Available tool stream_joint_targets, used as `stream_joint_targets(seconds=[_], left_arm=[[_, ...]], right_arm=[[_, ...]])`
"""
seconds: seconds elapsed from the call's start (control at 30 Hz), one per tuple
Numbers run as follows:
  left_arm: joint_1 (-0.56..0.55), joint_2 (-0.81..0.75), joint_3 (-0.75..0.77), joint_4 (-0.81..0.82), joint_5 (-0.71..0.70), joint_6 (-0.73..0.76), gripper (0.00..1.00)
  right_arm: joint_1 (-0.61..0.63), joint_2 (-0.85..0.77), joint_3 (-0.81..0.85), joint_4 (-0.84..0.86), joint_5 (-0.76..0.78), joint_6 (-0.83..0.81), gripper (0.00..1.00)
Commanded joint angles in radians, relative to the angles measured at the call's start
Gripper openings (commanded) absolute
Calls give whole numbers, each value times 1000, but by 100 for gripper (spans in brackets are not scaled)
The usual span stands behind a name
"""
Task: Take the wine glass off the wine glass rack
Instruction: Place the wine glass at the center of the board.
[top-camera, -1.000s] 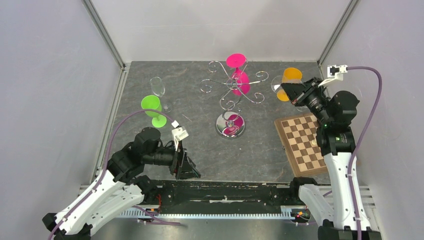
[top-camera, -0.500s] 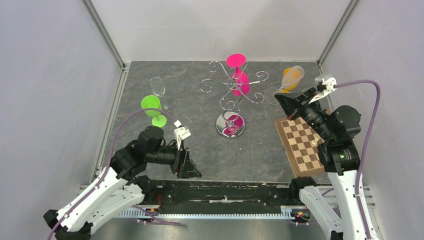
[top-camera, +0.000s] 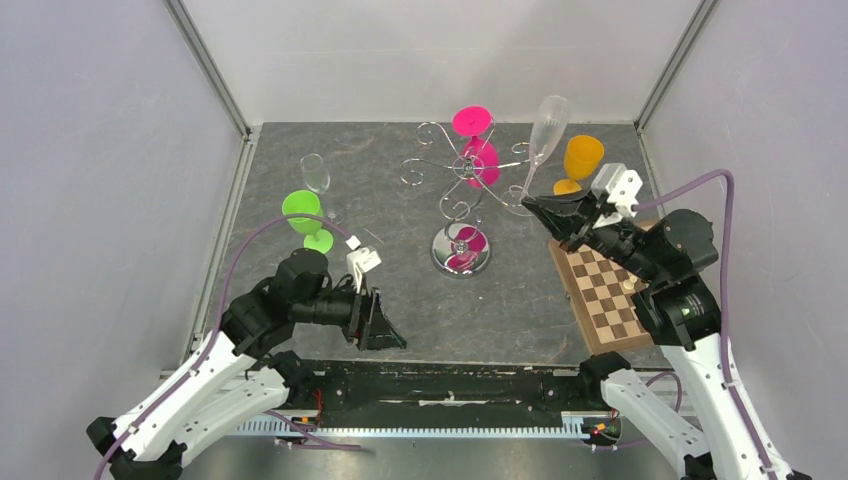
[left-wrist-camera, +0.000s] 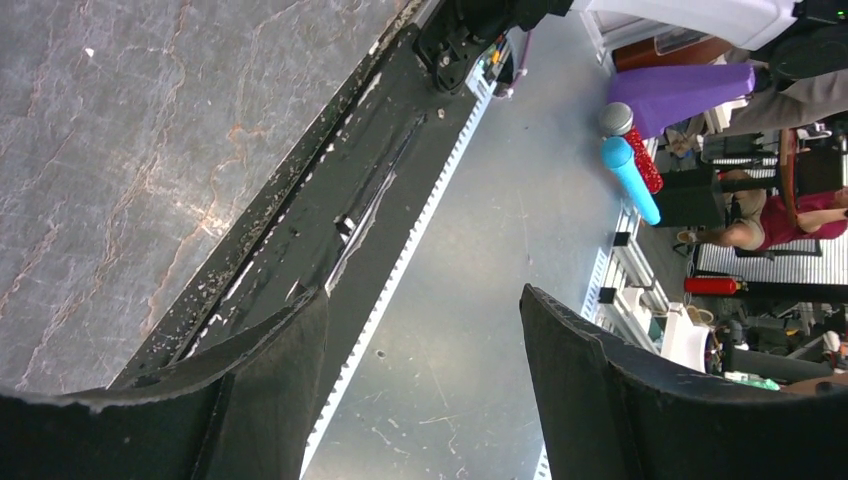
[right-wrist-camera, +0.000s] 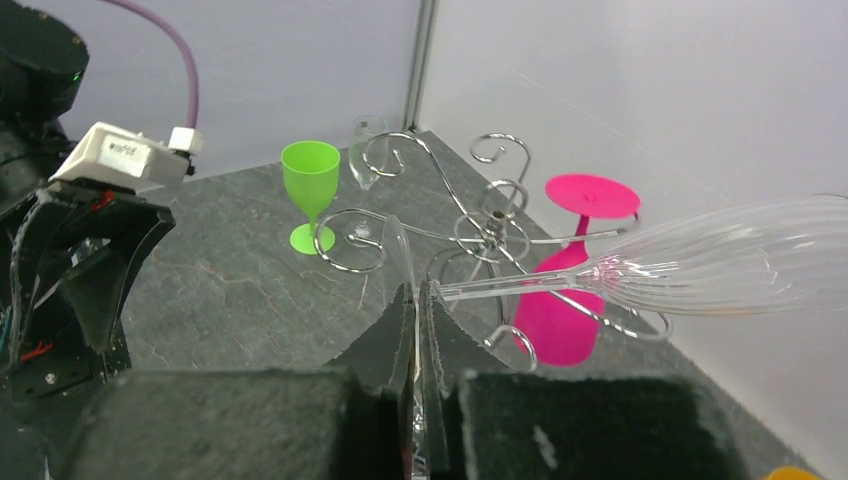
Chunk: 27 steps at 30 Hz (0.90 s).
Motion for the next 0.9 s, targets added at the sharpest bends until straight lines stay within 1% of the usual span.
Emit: stream_joint_targets(seconds=[0.0,0.23,0.47,0.63,0.87], left_arm=[[6,4,70,75,-6,-75,77],[6,-1,114,102,-12,-138,77],[6,-8,188,148,-15,-221,77],[6,-14,236,143,-48,-252,77],[6,-41,281,129,-119,-295,77]], right_arm=[[80,13,50,50,9,-199,0],[186,4,43,74,-29,-423,0],[290,38,50,49,-29,-525,0],[418,91,85,-13,66,-613,0],[619,125,75,-32,212,-687,0]])
